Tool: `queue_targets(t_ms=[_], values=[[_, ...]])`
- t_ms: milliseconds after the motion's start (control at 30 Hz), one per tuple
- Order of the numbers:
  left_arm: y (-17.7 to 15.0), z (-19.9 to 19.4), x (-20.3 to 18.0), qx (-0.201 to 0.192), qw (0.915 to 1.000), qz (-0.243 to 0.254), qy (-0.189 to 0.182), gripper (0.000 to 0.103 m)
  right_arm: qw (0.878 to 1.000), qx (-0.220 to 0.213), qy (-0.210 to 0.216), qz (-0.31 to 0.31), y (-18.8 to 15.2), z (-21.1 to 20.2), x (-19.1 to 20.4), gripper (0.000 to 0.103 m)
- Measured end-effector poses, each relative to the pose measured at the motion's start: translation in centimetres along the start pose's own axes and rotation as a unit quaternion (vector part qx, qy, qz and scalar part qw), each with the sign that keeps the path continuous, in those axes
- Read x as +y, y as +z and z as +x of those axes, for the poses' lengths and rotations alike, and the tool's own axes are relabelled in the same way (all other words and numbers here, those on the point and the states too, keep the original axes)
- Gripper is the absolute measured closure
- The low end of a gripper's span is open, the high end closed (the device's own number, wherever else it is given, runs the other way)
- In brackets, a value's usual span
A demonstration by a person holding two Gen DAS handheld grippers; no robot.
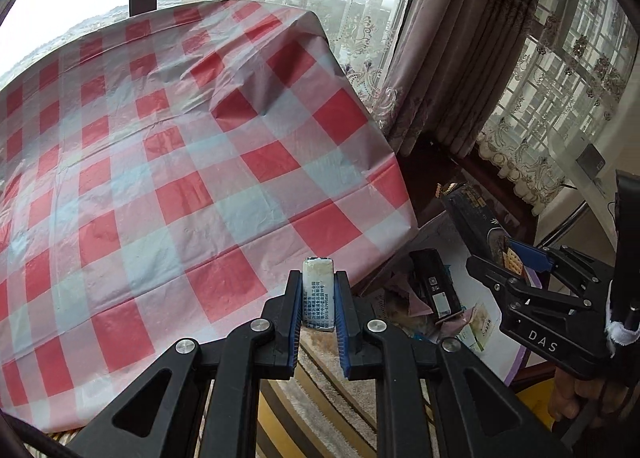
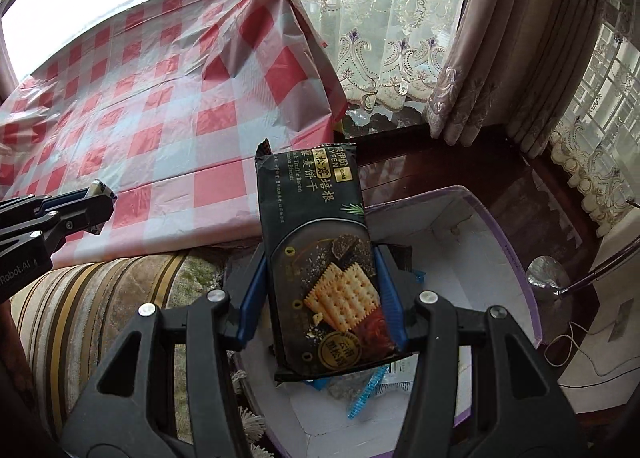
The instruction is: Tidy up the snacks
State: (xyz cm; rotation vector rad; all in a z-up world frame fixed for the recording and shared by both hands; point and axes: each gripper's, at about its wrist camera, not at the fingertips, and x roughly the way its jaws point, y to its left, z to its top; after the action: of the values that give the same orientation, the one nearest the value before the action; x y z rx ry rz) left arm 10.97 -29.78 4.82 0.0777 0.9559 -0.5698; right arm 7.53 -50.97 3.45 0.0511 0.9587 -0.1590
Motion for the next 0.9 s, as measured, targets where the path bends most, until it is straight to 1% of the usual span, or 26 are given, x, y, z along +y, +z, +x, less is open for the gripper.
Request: queue_targets(t_ms=[133, 200, 267, 300, 533, 600, 633, 700, 733, 767, 800, 867, 900], values=[[-0.1, 0.3, -2.6, 0.007, 0.9996, 0.02, -0.017, 0.087, 1.0, -0.003, -0.019, 0.015, -0.7, -0.6, -1.9, 0.048], [-0.2, 0.4, -3.7, 0.01, 0.9992, 0.03, -0.024, 0.087, 0.999, -0.006, -0.03, 0.021, -0.9, -0.8, -2.8, 0.05], [-0.2, 0.6, -4.9, 0.016, 0.9986, 0.037, -0.035, 0.087, 0.999, -0.008, -0.042, 0.027, -1.1, -1.1, -3.7, 0.054], [-0.2, 0.7, -5.5, 0.018, 0.9983, 0.04, -0.038, 0.087, 0.998, -0.01, -0.045, 0.031, -1.2, -1.2, -4.1, 0.054], [-0.5, 1.7, -8.8, 0.037, 0.9949, 0.059, -0.073, 0.086, 0.997, -0.013, -0.057, 0.05, -1.8, -1.8, -6.1, 0.054], [-0.7, 2.1, -9.4, 0.047, 0.994, 0.062, -0.077, 0.086, 0.997, -0.008, -0.055, 0.052, -2.1, -1.8, -6.4, 0.054], [-0.8, 2.2, -9.6, 0.051, 0.9938, 0.063, -0.076, 0.083, 0.997, -0.008, -0.054, 0.054, -2.2, -1.8, -6.5, 0.053], [-1.1, 2.4, -9.7, 0.058, 0.9935, 0.061, -0.076, 0.078, 0.997, -0.004, -0.058, 0.057, -2.6, -1.8, -6.6, 0.045], [-1.3, 2.3, -9.6, 0.06, 0.9936, 0.057, -0.077, 0.072, 0.996, -0.003, -0.06, 0.06, -2.8, -1.9, -6.6, 0.039], [-1.5, 2.2, -9.6, 0.061, 0.9939, 0.051, -0.077, 0.065, 0.996, -0.001, -0.062, 0.063, -3.1, -2.0, -6.5, 0.037], [-1.8, 2.0, -9.5, 0.06, 0.9943, 0.046, -0.075, 0.062, 0.996, 0.001, -0.062, 0.066, -3.4, -2.1, -6.6, 0.037], [-2.5, 1.6, -9.3, 0.059, 0.9951, 0.031, -0.073, 0.049, 0.995, 0.009, -0.063, 0.073, -4.2, -2.3, -6.6, 0.037], [-2.9, 1.4, -9.2, 0.06, 0.9949, 0.023, -0.077, 0.047, 0.995, 0.012, -0.065, 0.078, -4.7, -2.5, -6.7, 0.037]])
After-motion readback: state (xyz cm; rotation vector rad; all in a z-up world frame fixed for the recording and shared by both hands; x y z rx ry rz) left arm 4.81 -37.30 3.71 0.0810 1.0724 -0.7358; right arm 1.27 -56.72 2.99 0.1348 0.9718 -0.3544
